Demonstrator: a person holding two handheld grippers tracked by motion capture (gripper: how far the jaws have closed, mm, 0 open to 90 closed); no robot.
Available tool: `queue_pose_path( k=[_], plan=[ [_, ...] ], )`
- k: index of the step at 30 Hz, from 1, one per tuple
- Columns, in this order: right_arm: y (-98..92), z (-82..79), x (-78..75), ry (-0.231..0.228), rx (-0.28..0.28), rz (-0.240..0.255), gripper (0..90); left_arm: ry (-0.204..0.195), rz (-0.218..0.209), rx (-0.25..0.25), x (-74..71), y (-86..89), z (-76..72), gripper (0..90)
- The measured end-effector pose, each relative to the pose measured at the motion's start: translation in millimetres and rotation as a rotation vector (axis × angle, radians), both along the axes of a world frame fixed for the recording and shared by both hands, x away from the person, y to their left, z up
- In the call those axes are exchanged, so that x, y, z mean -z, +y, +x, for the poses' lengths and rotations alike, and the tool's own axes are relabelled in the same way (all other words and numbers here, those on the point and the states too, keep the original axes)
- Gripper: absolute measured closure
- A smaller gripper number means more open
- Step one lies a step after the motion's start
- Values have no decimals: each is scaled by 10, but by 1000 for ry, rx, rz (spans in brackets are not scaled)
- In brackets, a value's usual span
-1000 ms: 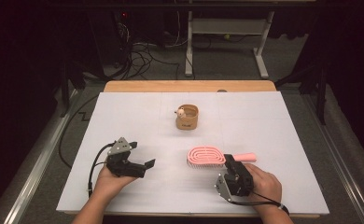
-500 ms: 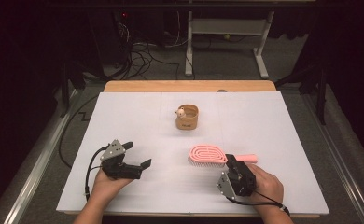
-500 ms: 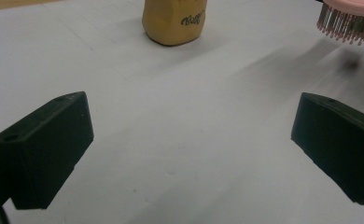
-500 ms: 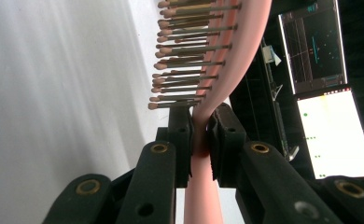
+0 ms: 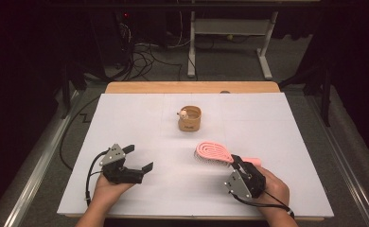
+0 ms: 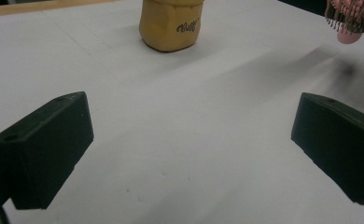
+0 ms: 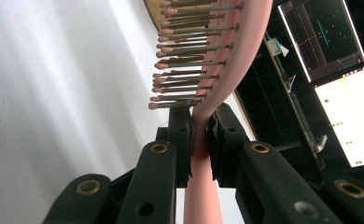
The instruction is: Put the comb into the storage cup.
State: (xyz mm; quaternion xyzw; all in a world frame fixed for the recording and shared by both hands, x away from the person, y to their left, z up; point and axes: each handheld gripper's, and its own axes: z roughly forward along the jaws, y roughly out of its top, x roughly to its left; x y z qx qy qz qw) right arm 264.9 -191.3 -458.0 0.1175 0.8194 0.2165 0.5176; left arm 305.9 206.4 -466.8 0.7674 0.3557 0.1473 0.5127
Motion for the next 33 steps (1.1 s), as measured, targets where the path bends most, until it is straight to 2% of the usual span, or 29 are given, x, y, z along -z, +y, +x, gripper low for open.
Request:
queue_pose_path(
  k=[3, 4, 18, 25, 33],
  plan=[
    [-31, 6, -28, 10, 5, 22, 815, -12, 3, 3, 3, -1, -17, 0],
    [-39, 8, -31, 13, 9, 43, 815, -16, 4, 3, 4, 2, -20, 0],
    [-166, 33, -140, 56, 19, 210, 815, -10, -18, -13, 25, 54, -13, 0],
    [-237, 53, -178, 84, 21, 302, 815, -18, -22, -8, 27, 48, -22, 0],
    [-308, 72, -207, 112, 24, 384, 815, -34, -29, 2, 13, 61, -50, 0]
  ],
)
